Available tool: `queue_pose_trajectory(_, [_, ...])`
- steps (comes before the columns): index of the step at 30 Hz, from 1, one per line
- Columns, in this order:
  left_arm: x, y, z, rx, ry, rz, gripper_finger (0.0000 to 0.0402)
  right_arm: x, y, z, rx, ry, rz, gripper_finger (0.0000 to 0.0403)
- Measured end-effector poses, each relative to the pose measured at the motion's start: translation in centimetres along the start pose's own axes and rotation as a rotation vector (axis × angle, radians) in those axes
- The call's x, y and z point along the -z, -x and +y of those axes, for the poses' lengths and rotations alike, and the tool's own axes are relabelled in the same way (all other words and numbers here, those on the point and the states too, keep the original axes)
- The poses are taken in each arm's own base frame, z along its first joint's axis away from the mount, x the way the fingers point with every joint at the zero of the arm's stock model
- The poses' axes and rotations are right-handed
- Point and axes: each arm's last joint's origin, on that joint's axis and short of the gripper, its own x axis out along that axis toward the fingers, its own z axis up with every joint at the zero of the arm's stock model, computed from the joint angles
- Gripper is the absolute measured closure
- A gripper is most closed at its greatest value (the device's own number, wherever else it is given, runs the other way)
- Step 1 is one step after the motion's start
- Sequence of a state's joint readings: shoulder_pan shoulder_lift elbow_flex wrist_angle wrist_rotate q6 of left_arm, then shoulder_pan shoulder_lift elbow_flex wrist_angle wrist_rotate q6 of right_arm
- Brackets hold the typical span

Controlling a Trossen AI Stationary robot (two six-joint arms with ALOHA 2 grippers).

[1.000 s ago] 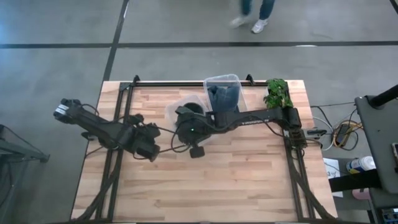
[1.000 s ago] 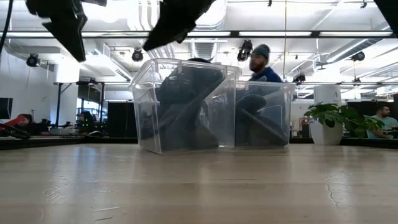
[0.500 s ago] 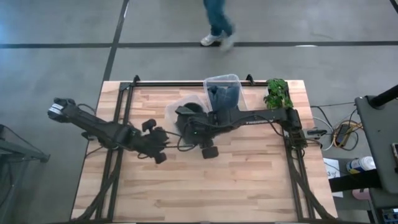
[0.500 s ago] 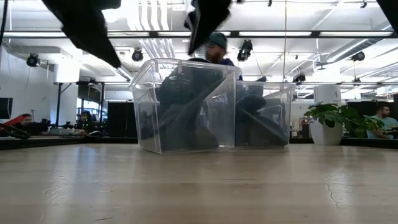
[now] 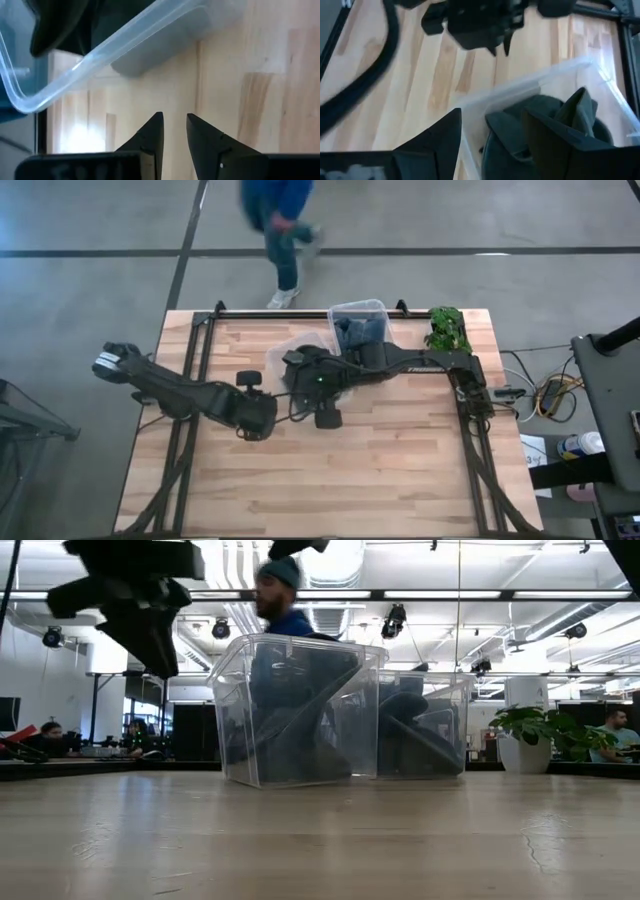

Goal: Pick & Place hat
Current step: Adjust the left transparent bin on the table

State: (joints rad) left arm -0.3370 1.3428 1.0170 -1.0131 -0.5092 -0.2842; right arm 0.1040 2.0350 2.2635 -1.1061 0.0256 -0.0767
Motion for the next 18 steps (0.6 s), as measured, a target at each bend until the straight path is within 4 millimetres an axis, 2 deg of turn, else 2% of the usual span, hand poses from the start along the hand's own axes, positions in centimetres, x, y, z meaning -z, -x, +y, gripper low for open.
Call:
queue_pose_trajectory(3, [-1.2, 0.7, 0.3, 0.004, 0.021, -0.011, 0.0323, 0.5, 0.1, 0.5, -0.028, 0.001, 0.041, 0.02])
queue_pose_trajectory(5, [-1.6, 1.0, 0.5, -0.059, -0.015, -0.054, 0.0323, 0.7, 0.2, 1.2, -0.066, 0.008, 0.049, 0.02])
queue_pose_trajectory(9, [-1.0, 0.8, 0.9, -0.197, -0.065, -0.032, 0.0323, 0.8, 0.1, 2.2, -0.092, 0.02, 0.064, 0.02])
queue_pose_trajectory(13, [-0.7, 1.9, 1.0, -0.182, -0.012, -0.096, 0.0323, 1.2, 0.1, 2.3, -0.08, 0.019, 0.093, 0.02])
queue_pose_trajectory(18, [-0.5, 3.2, 1.1, -0.152, 0.008, -0.173, 0.0323, 2.0, -1.2, 2.4, -0.067, 0.004, 0.142, 0.0199])
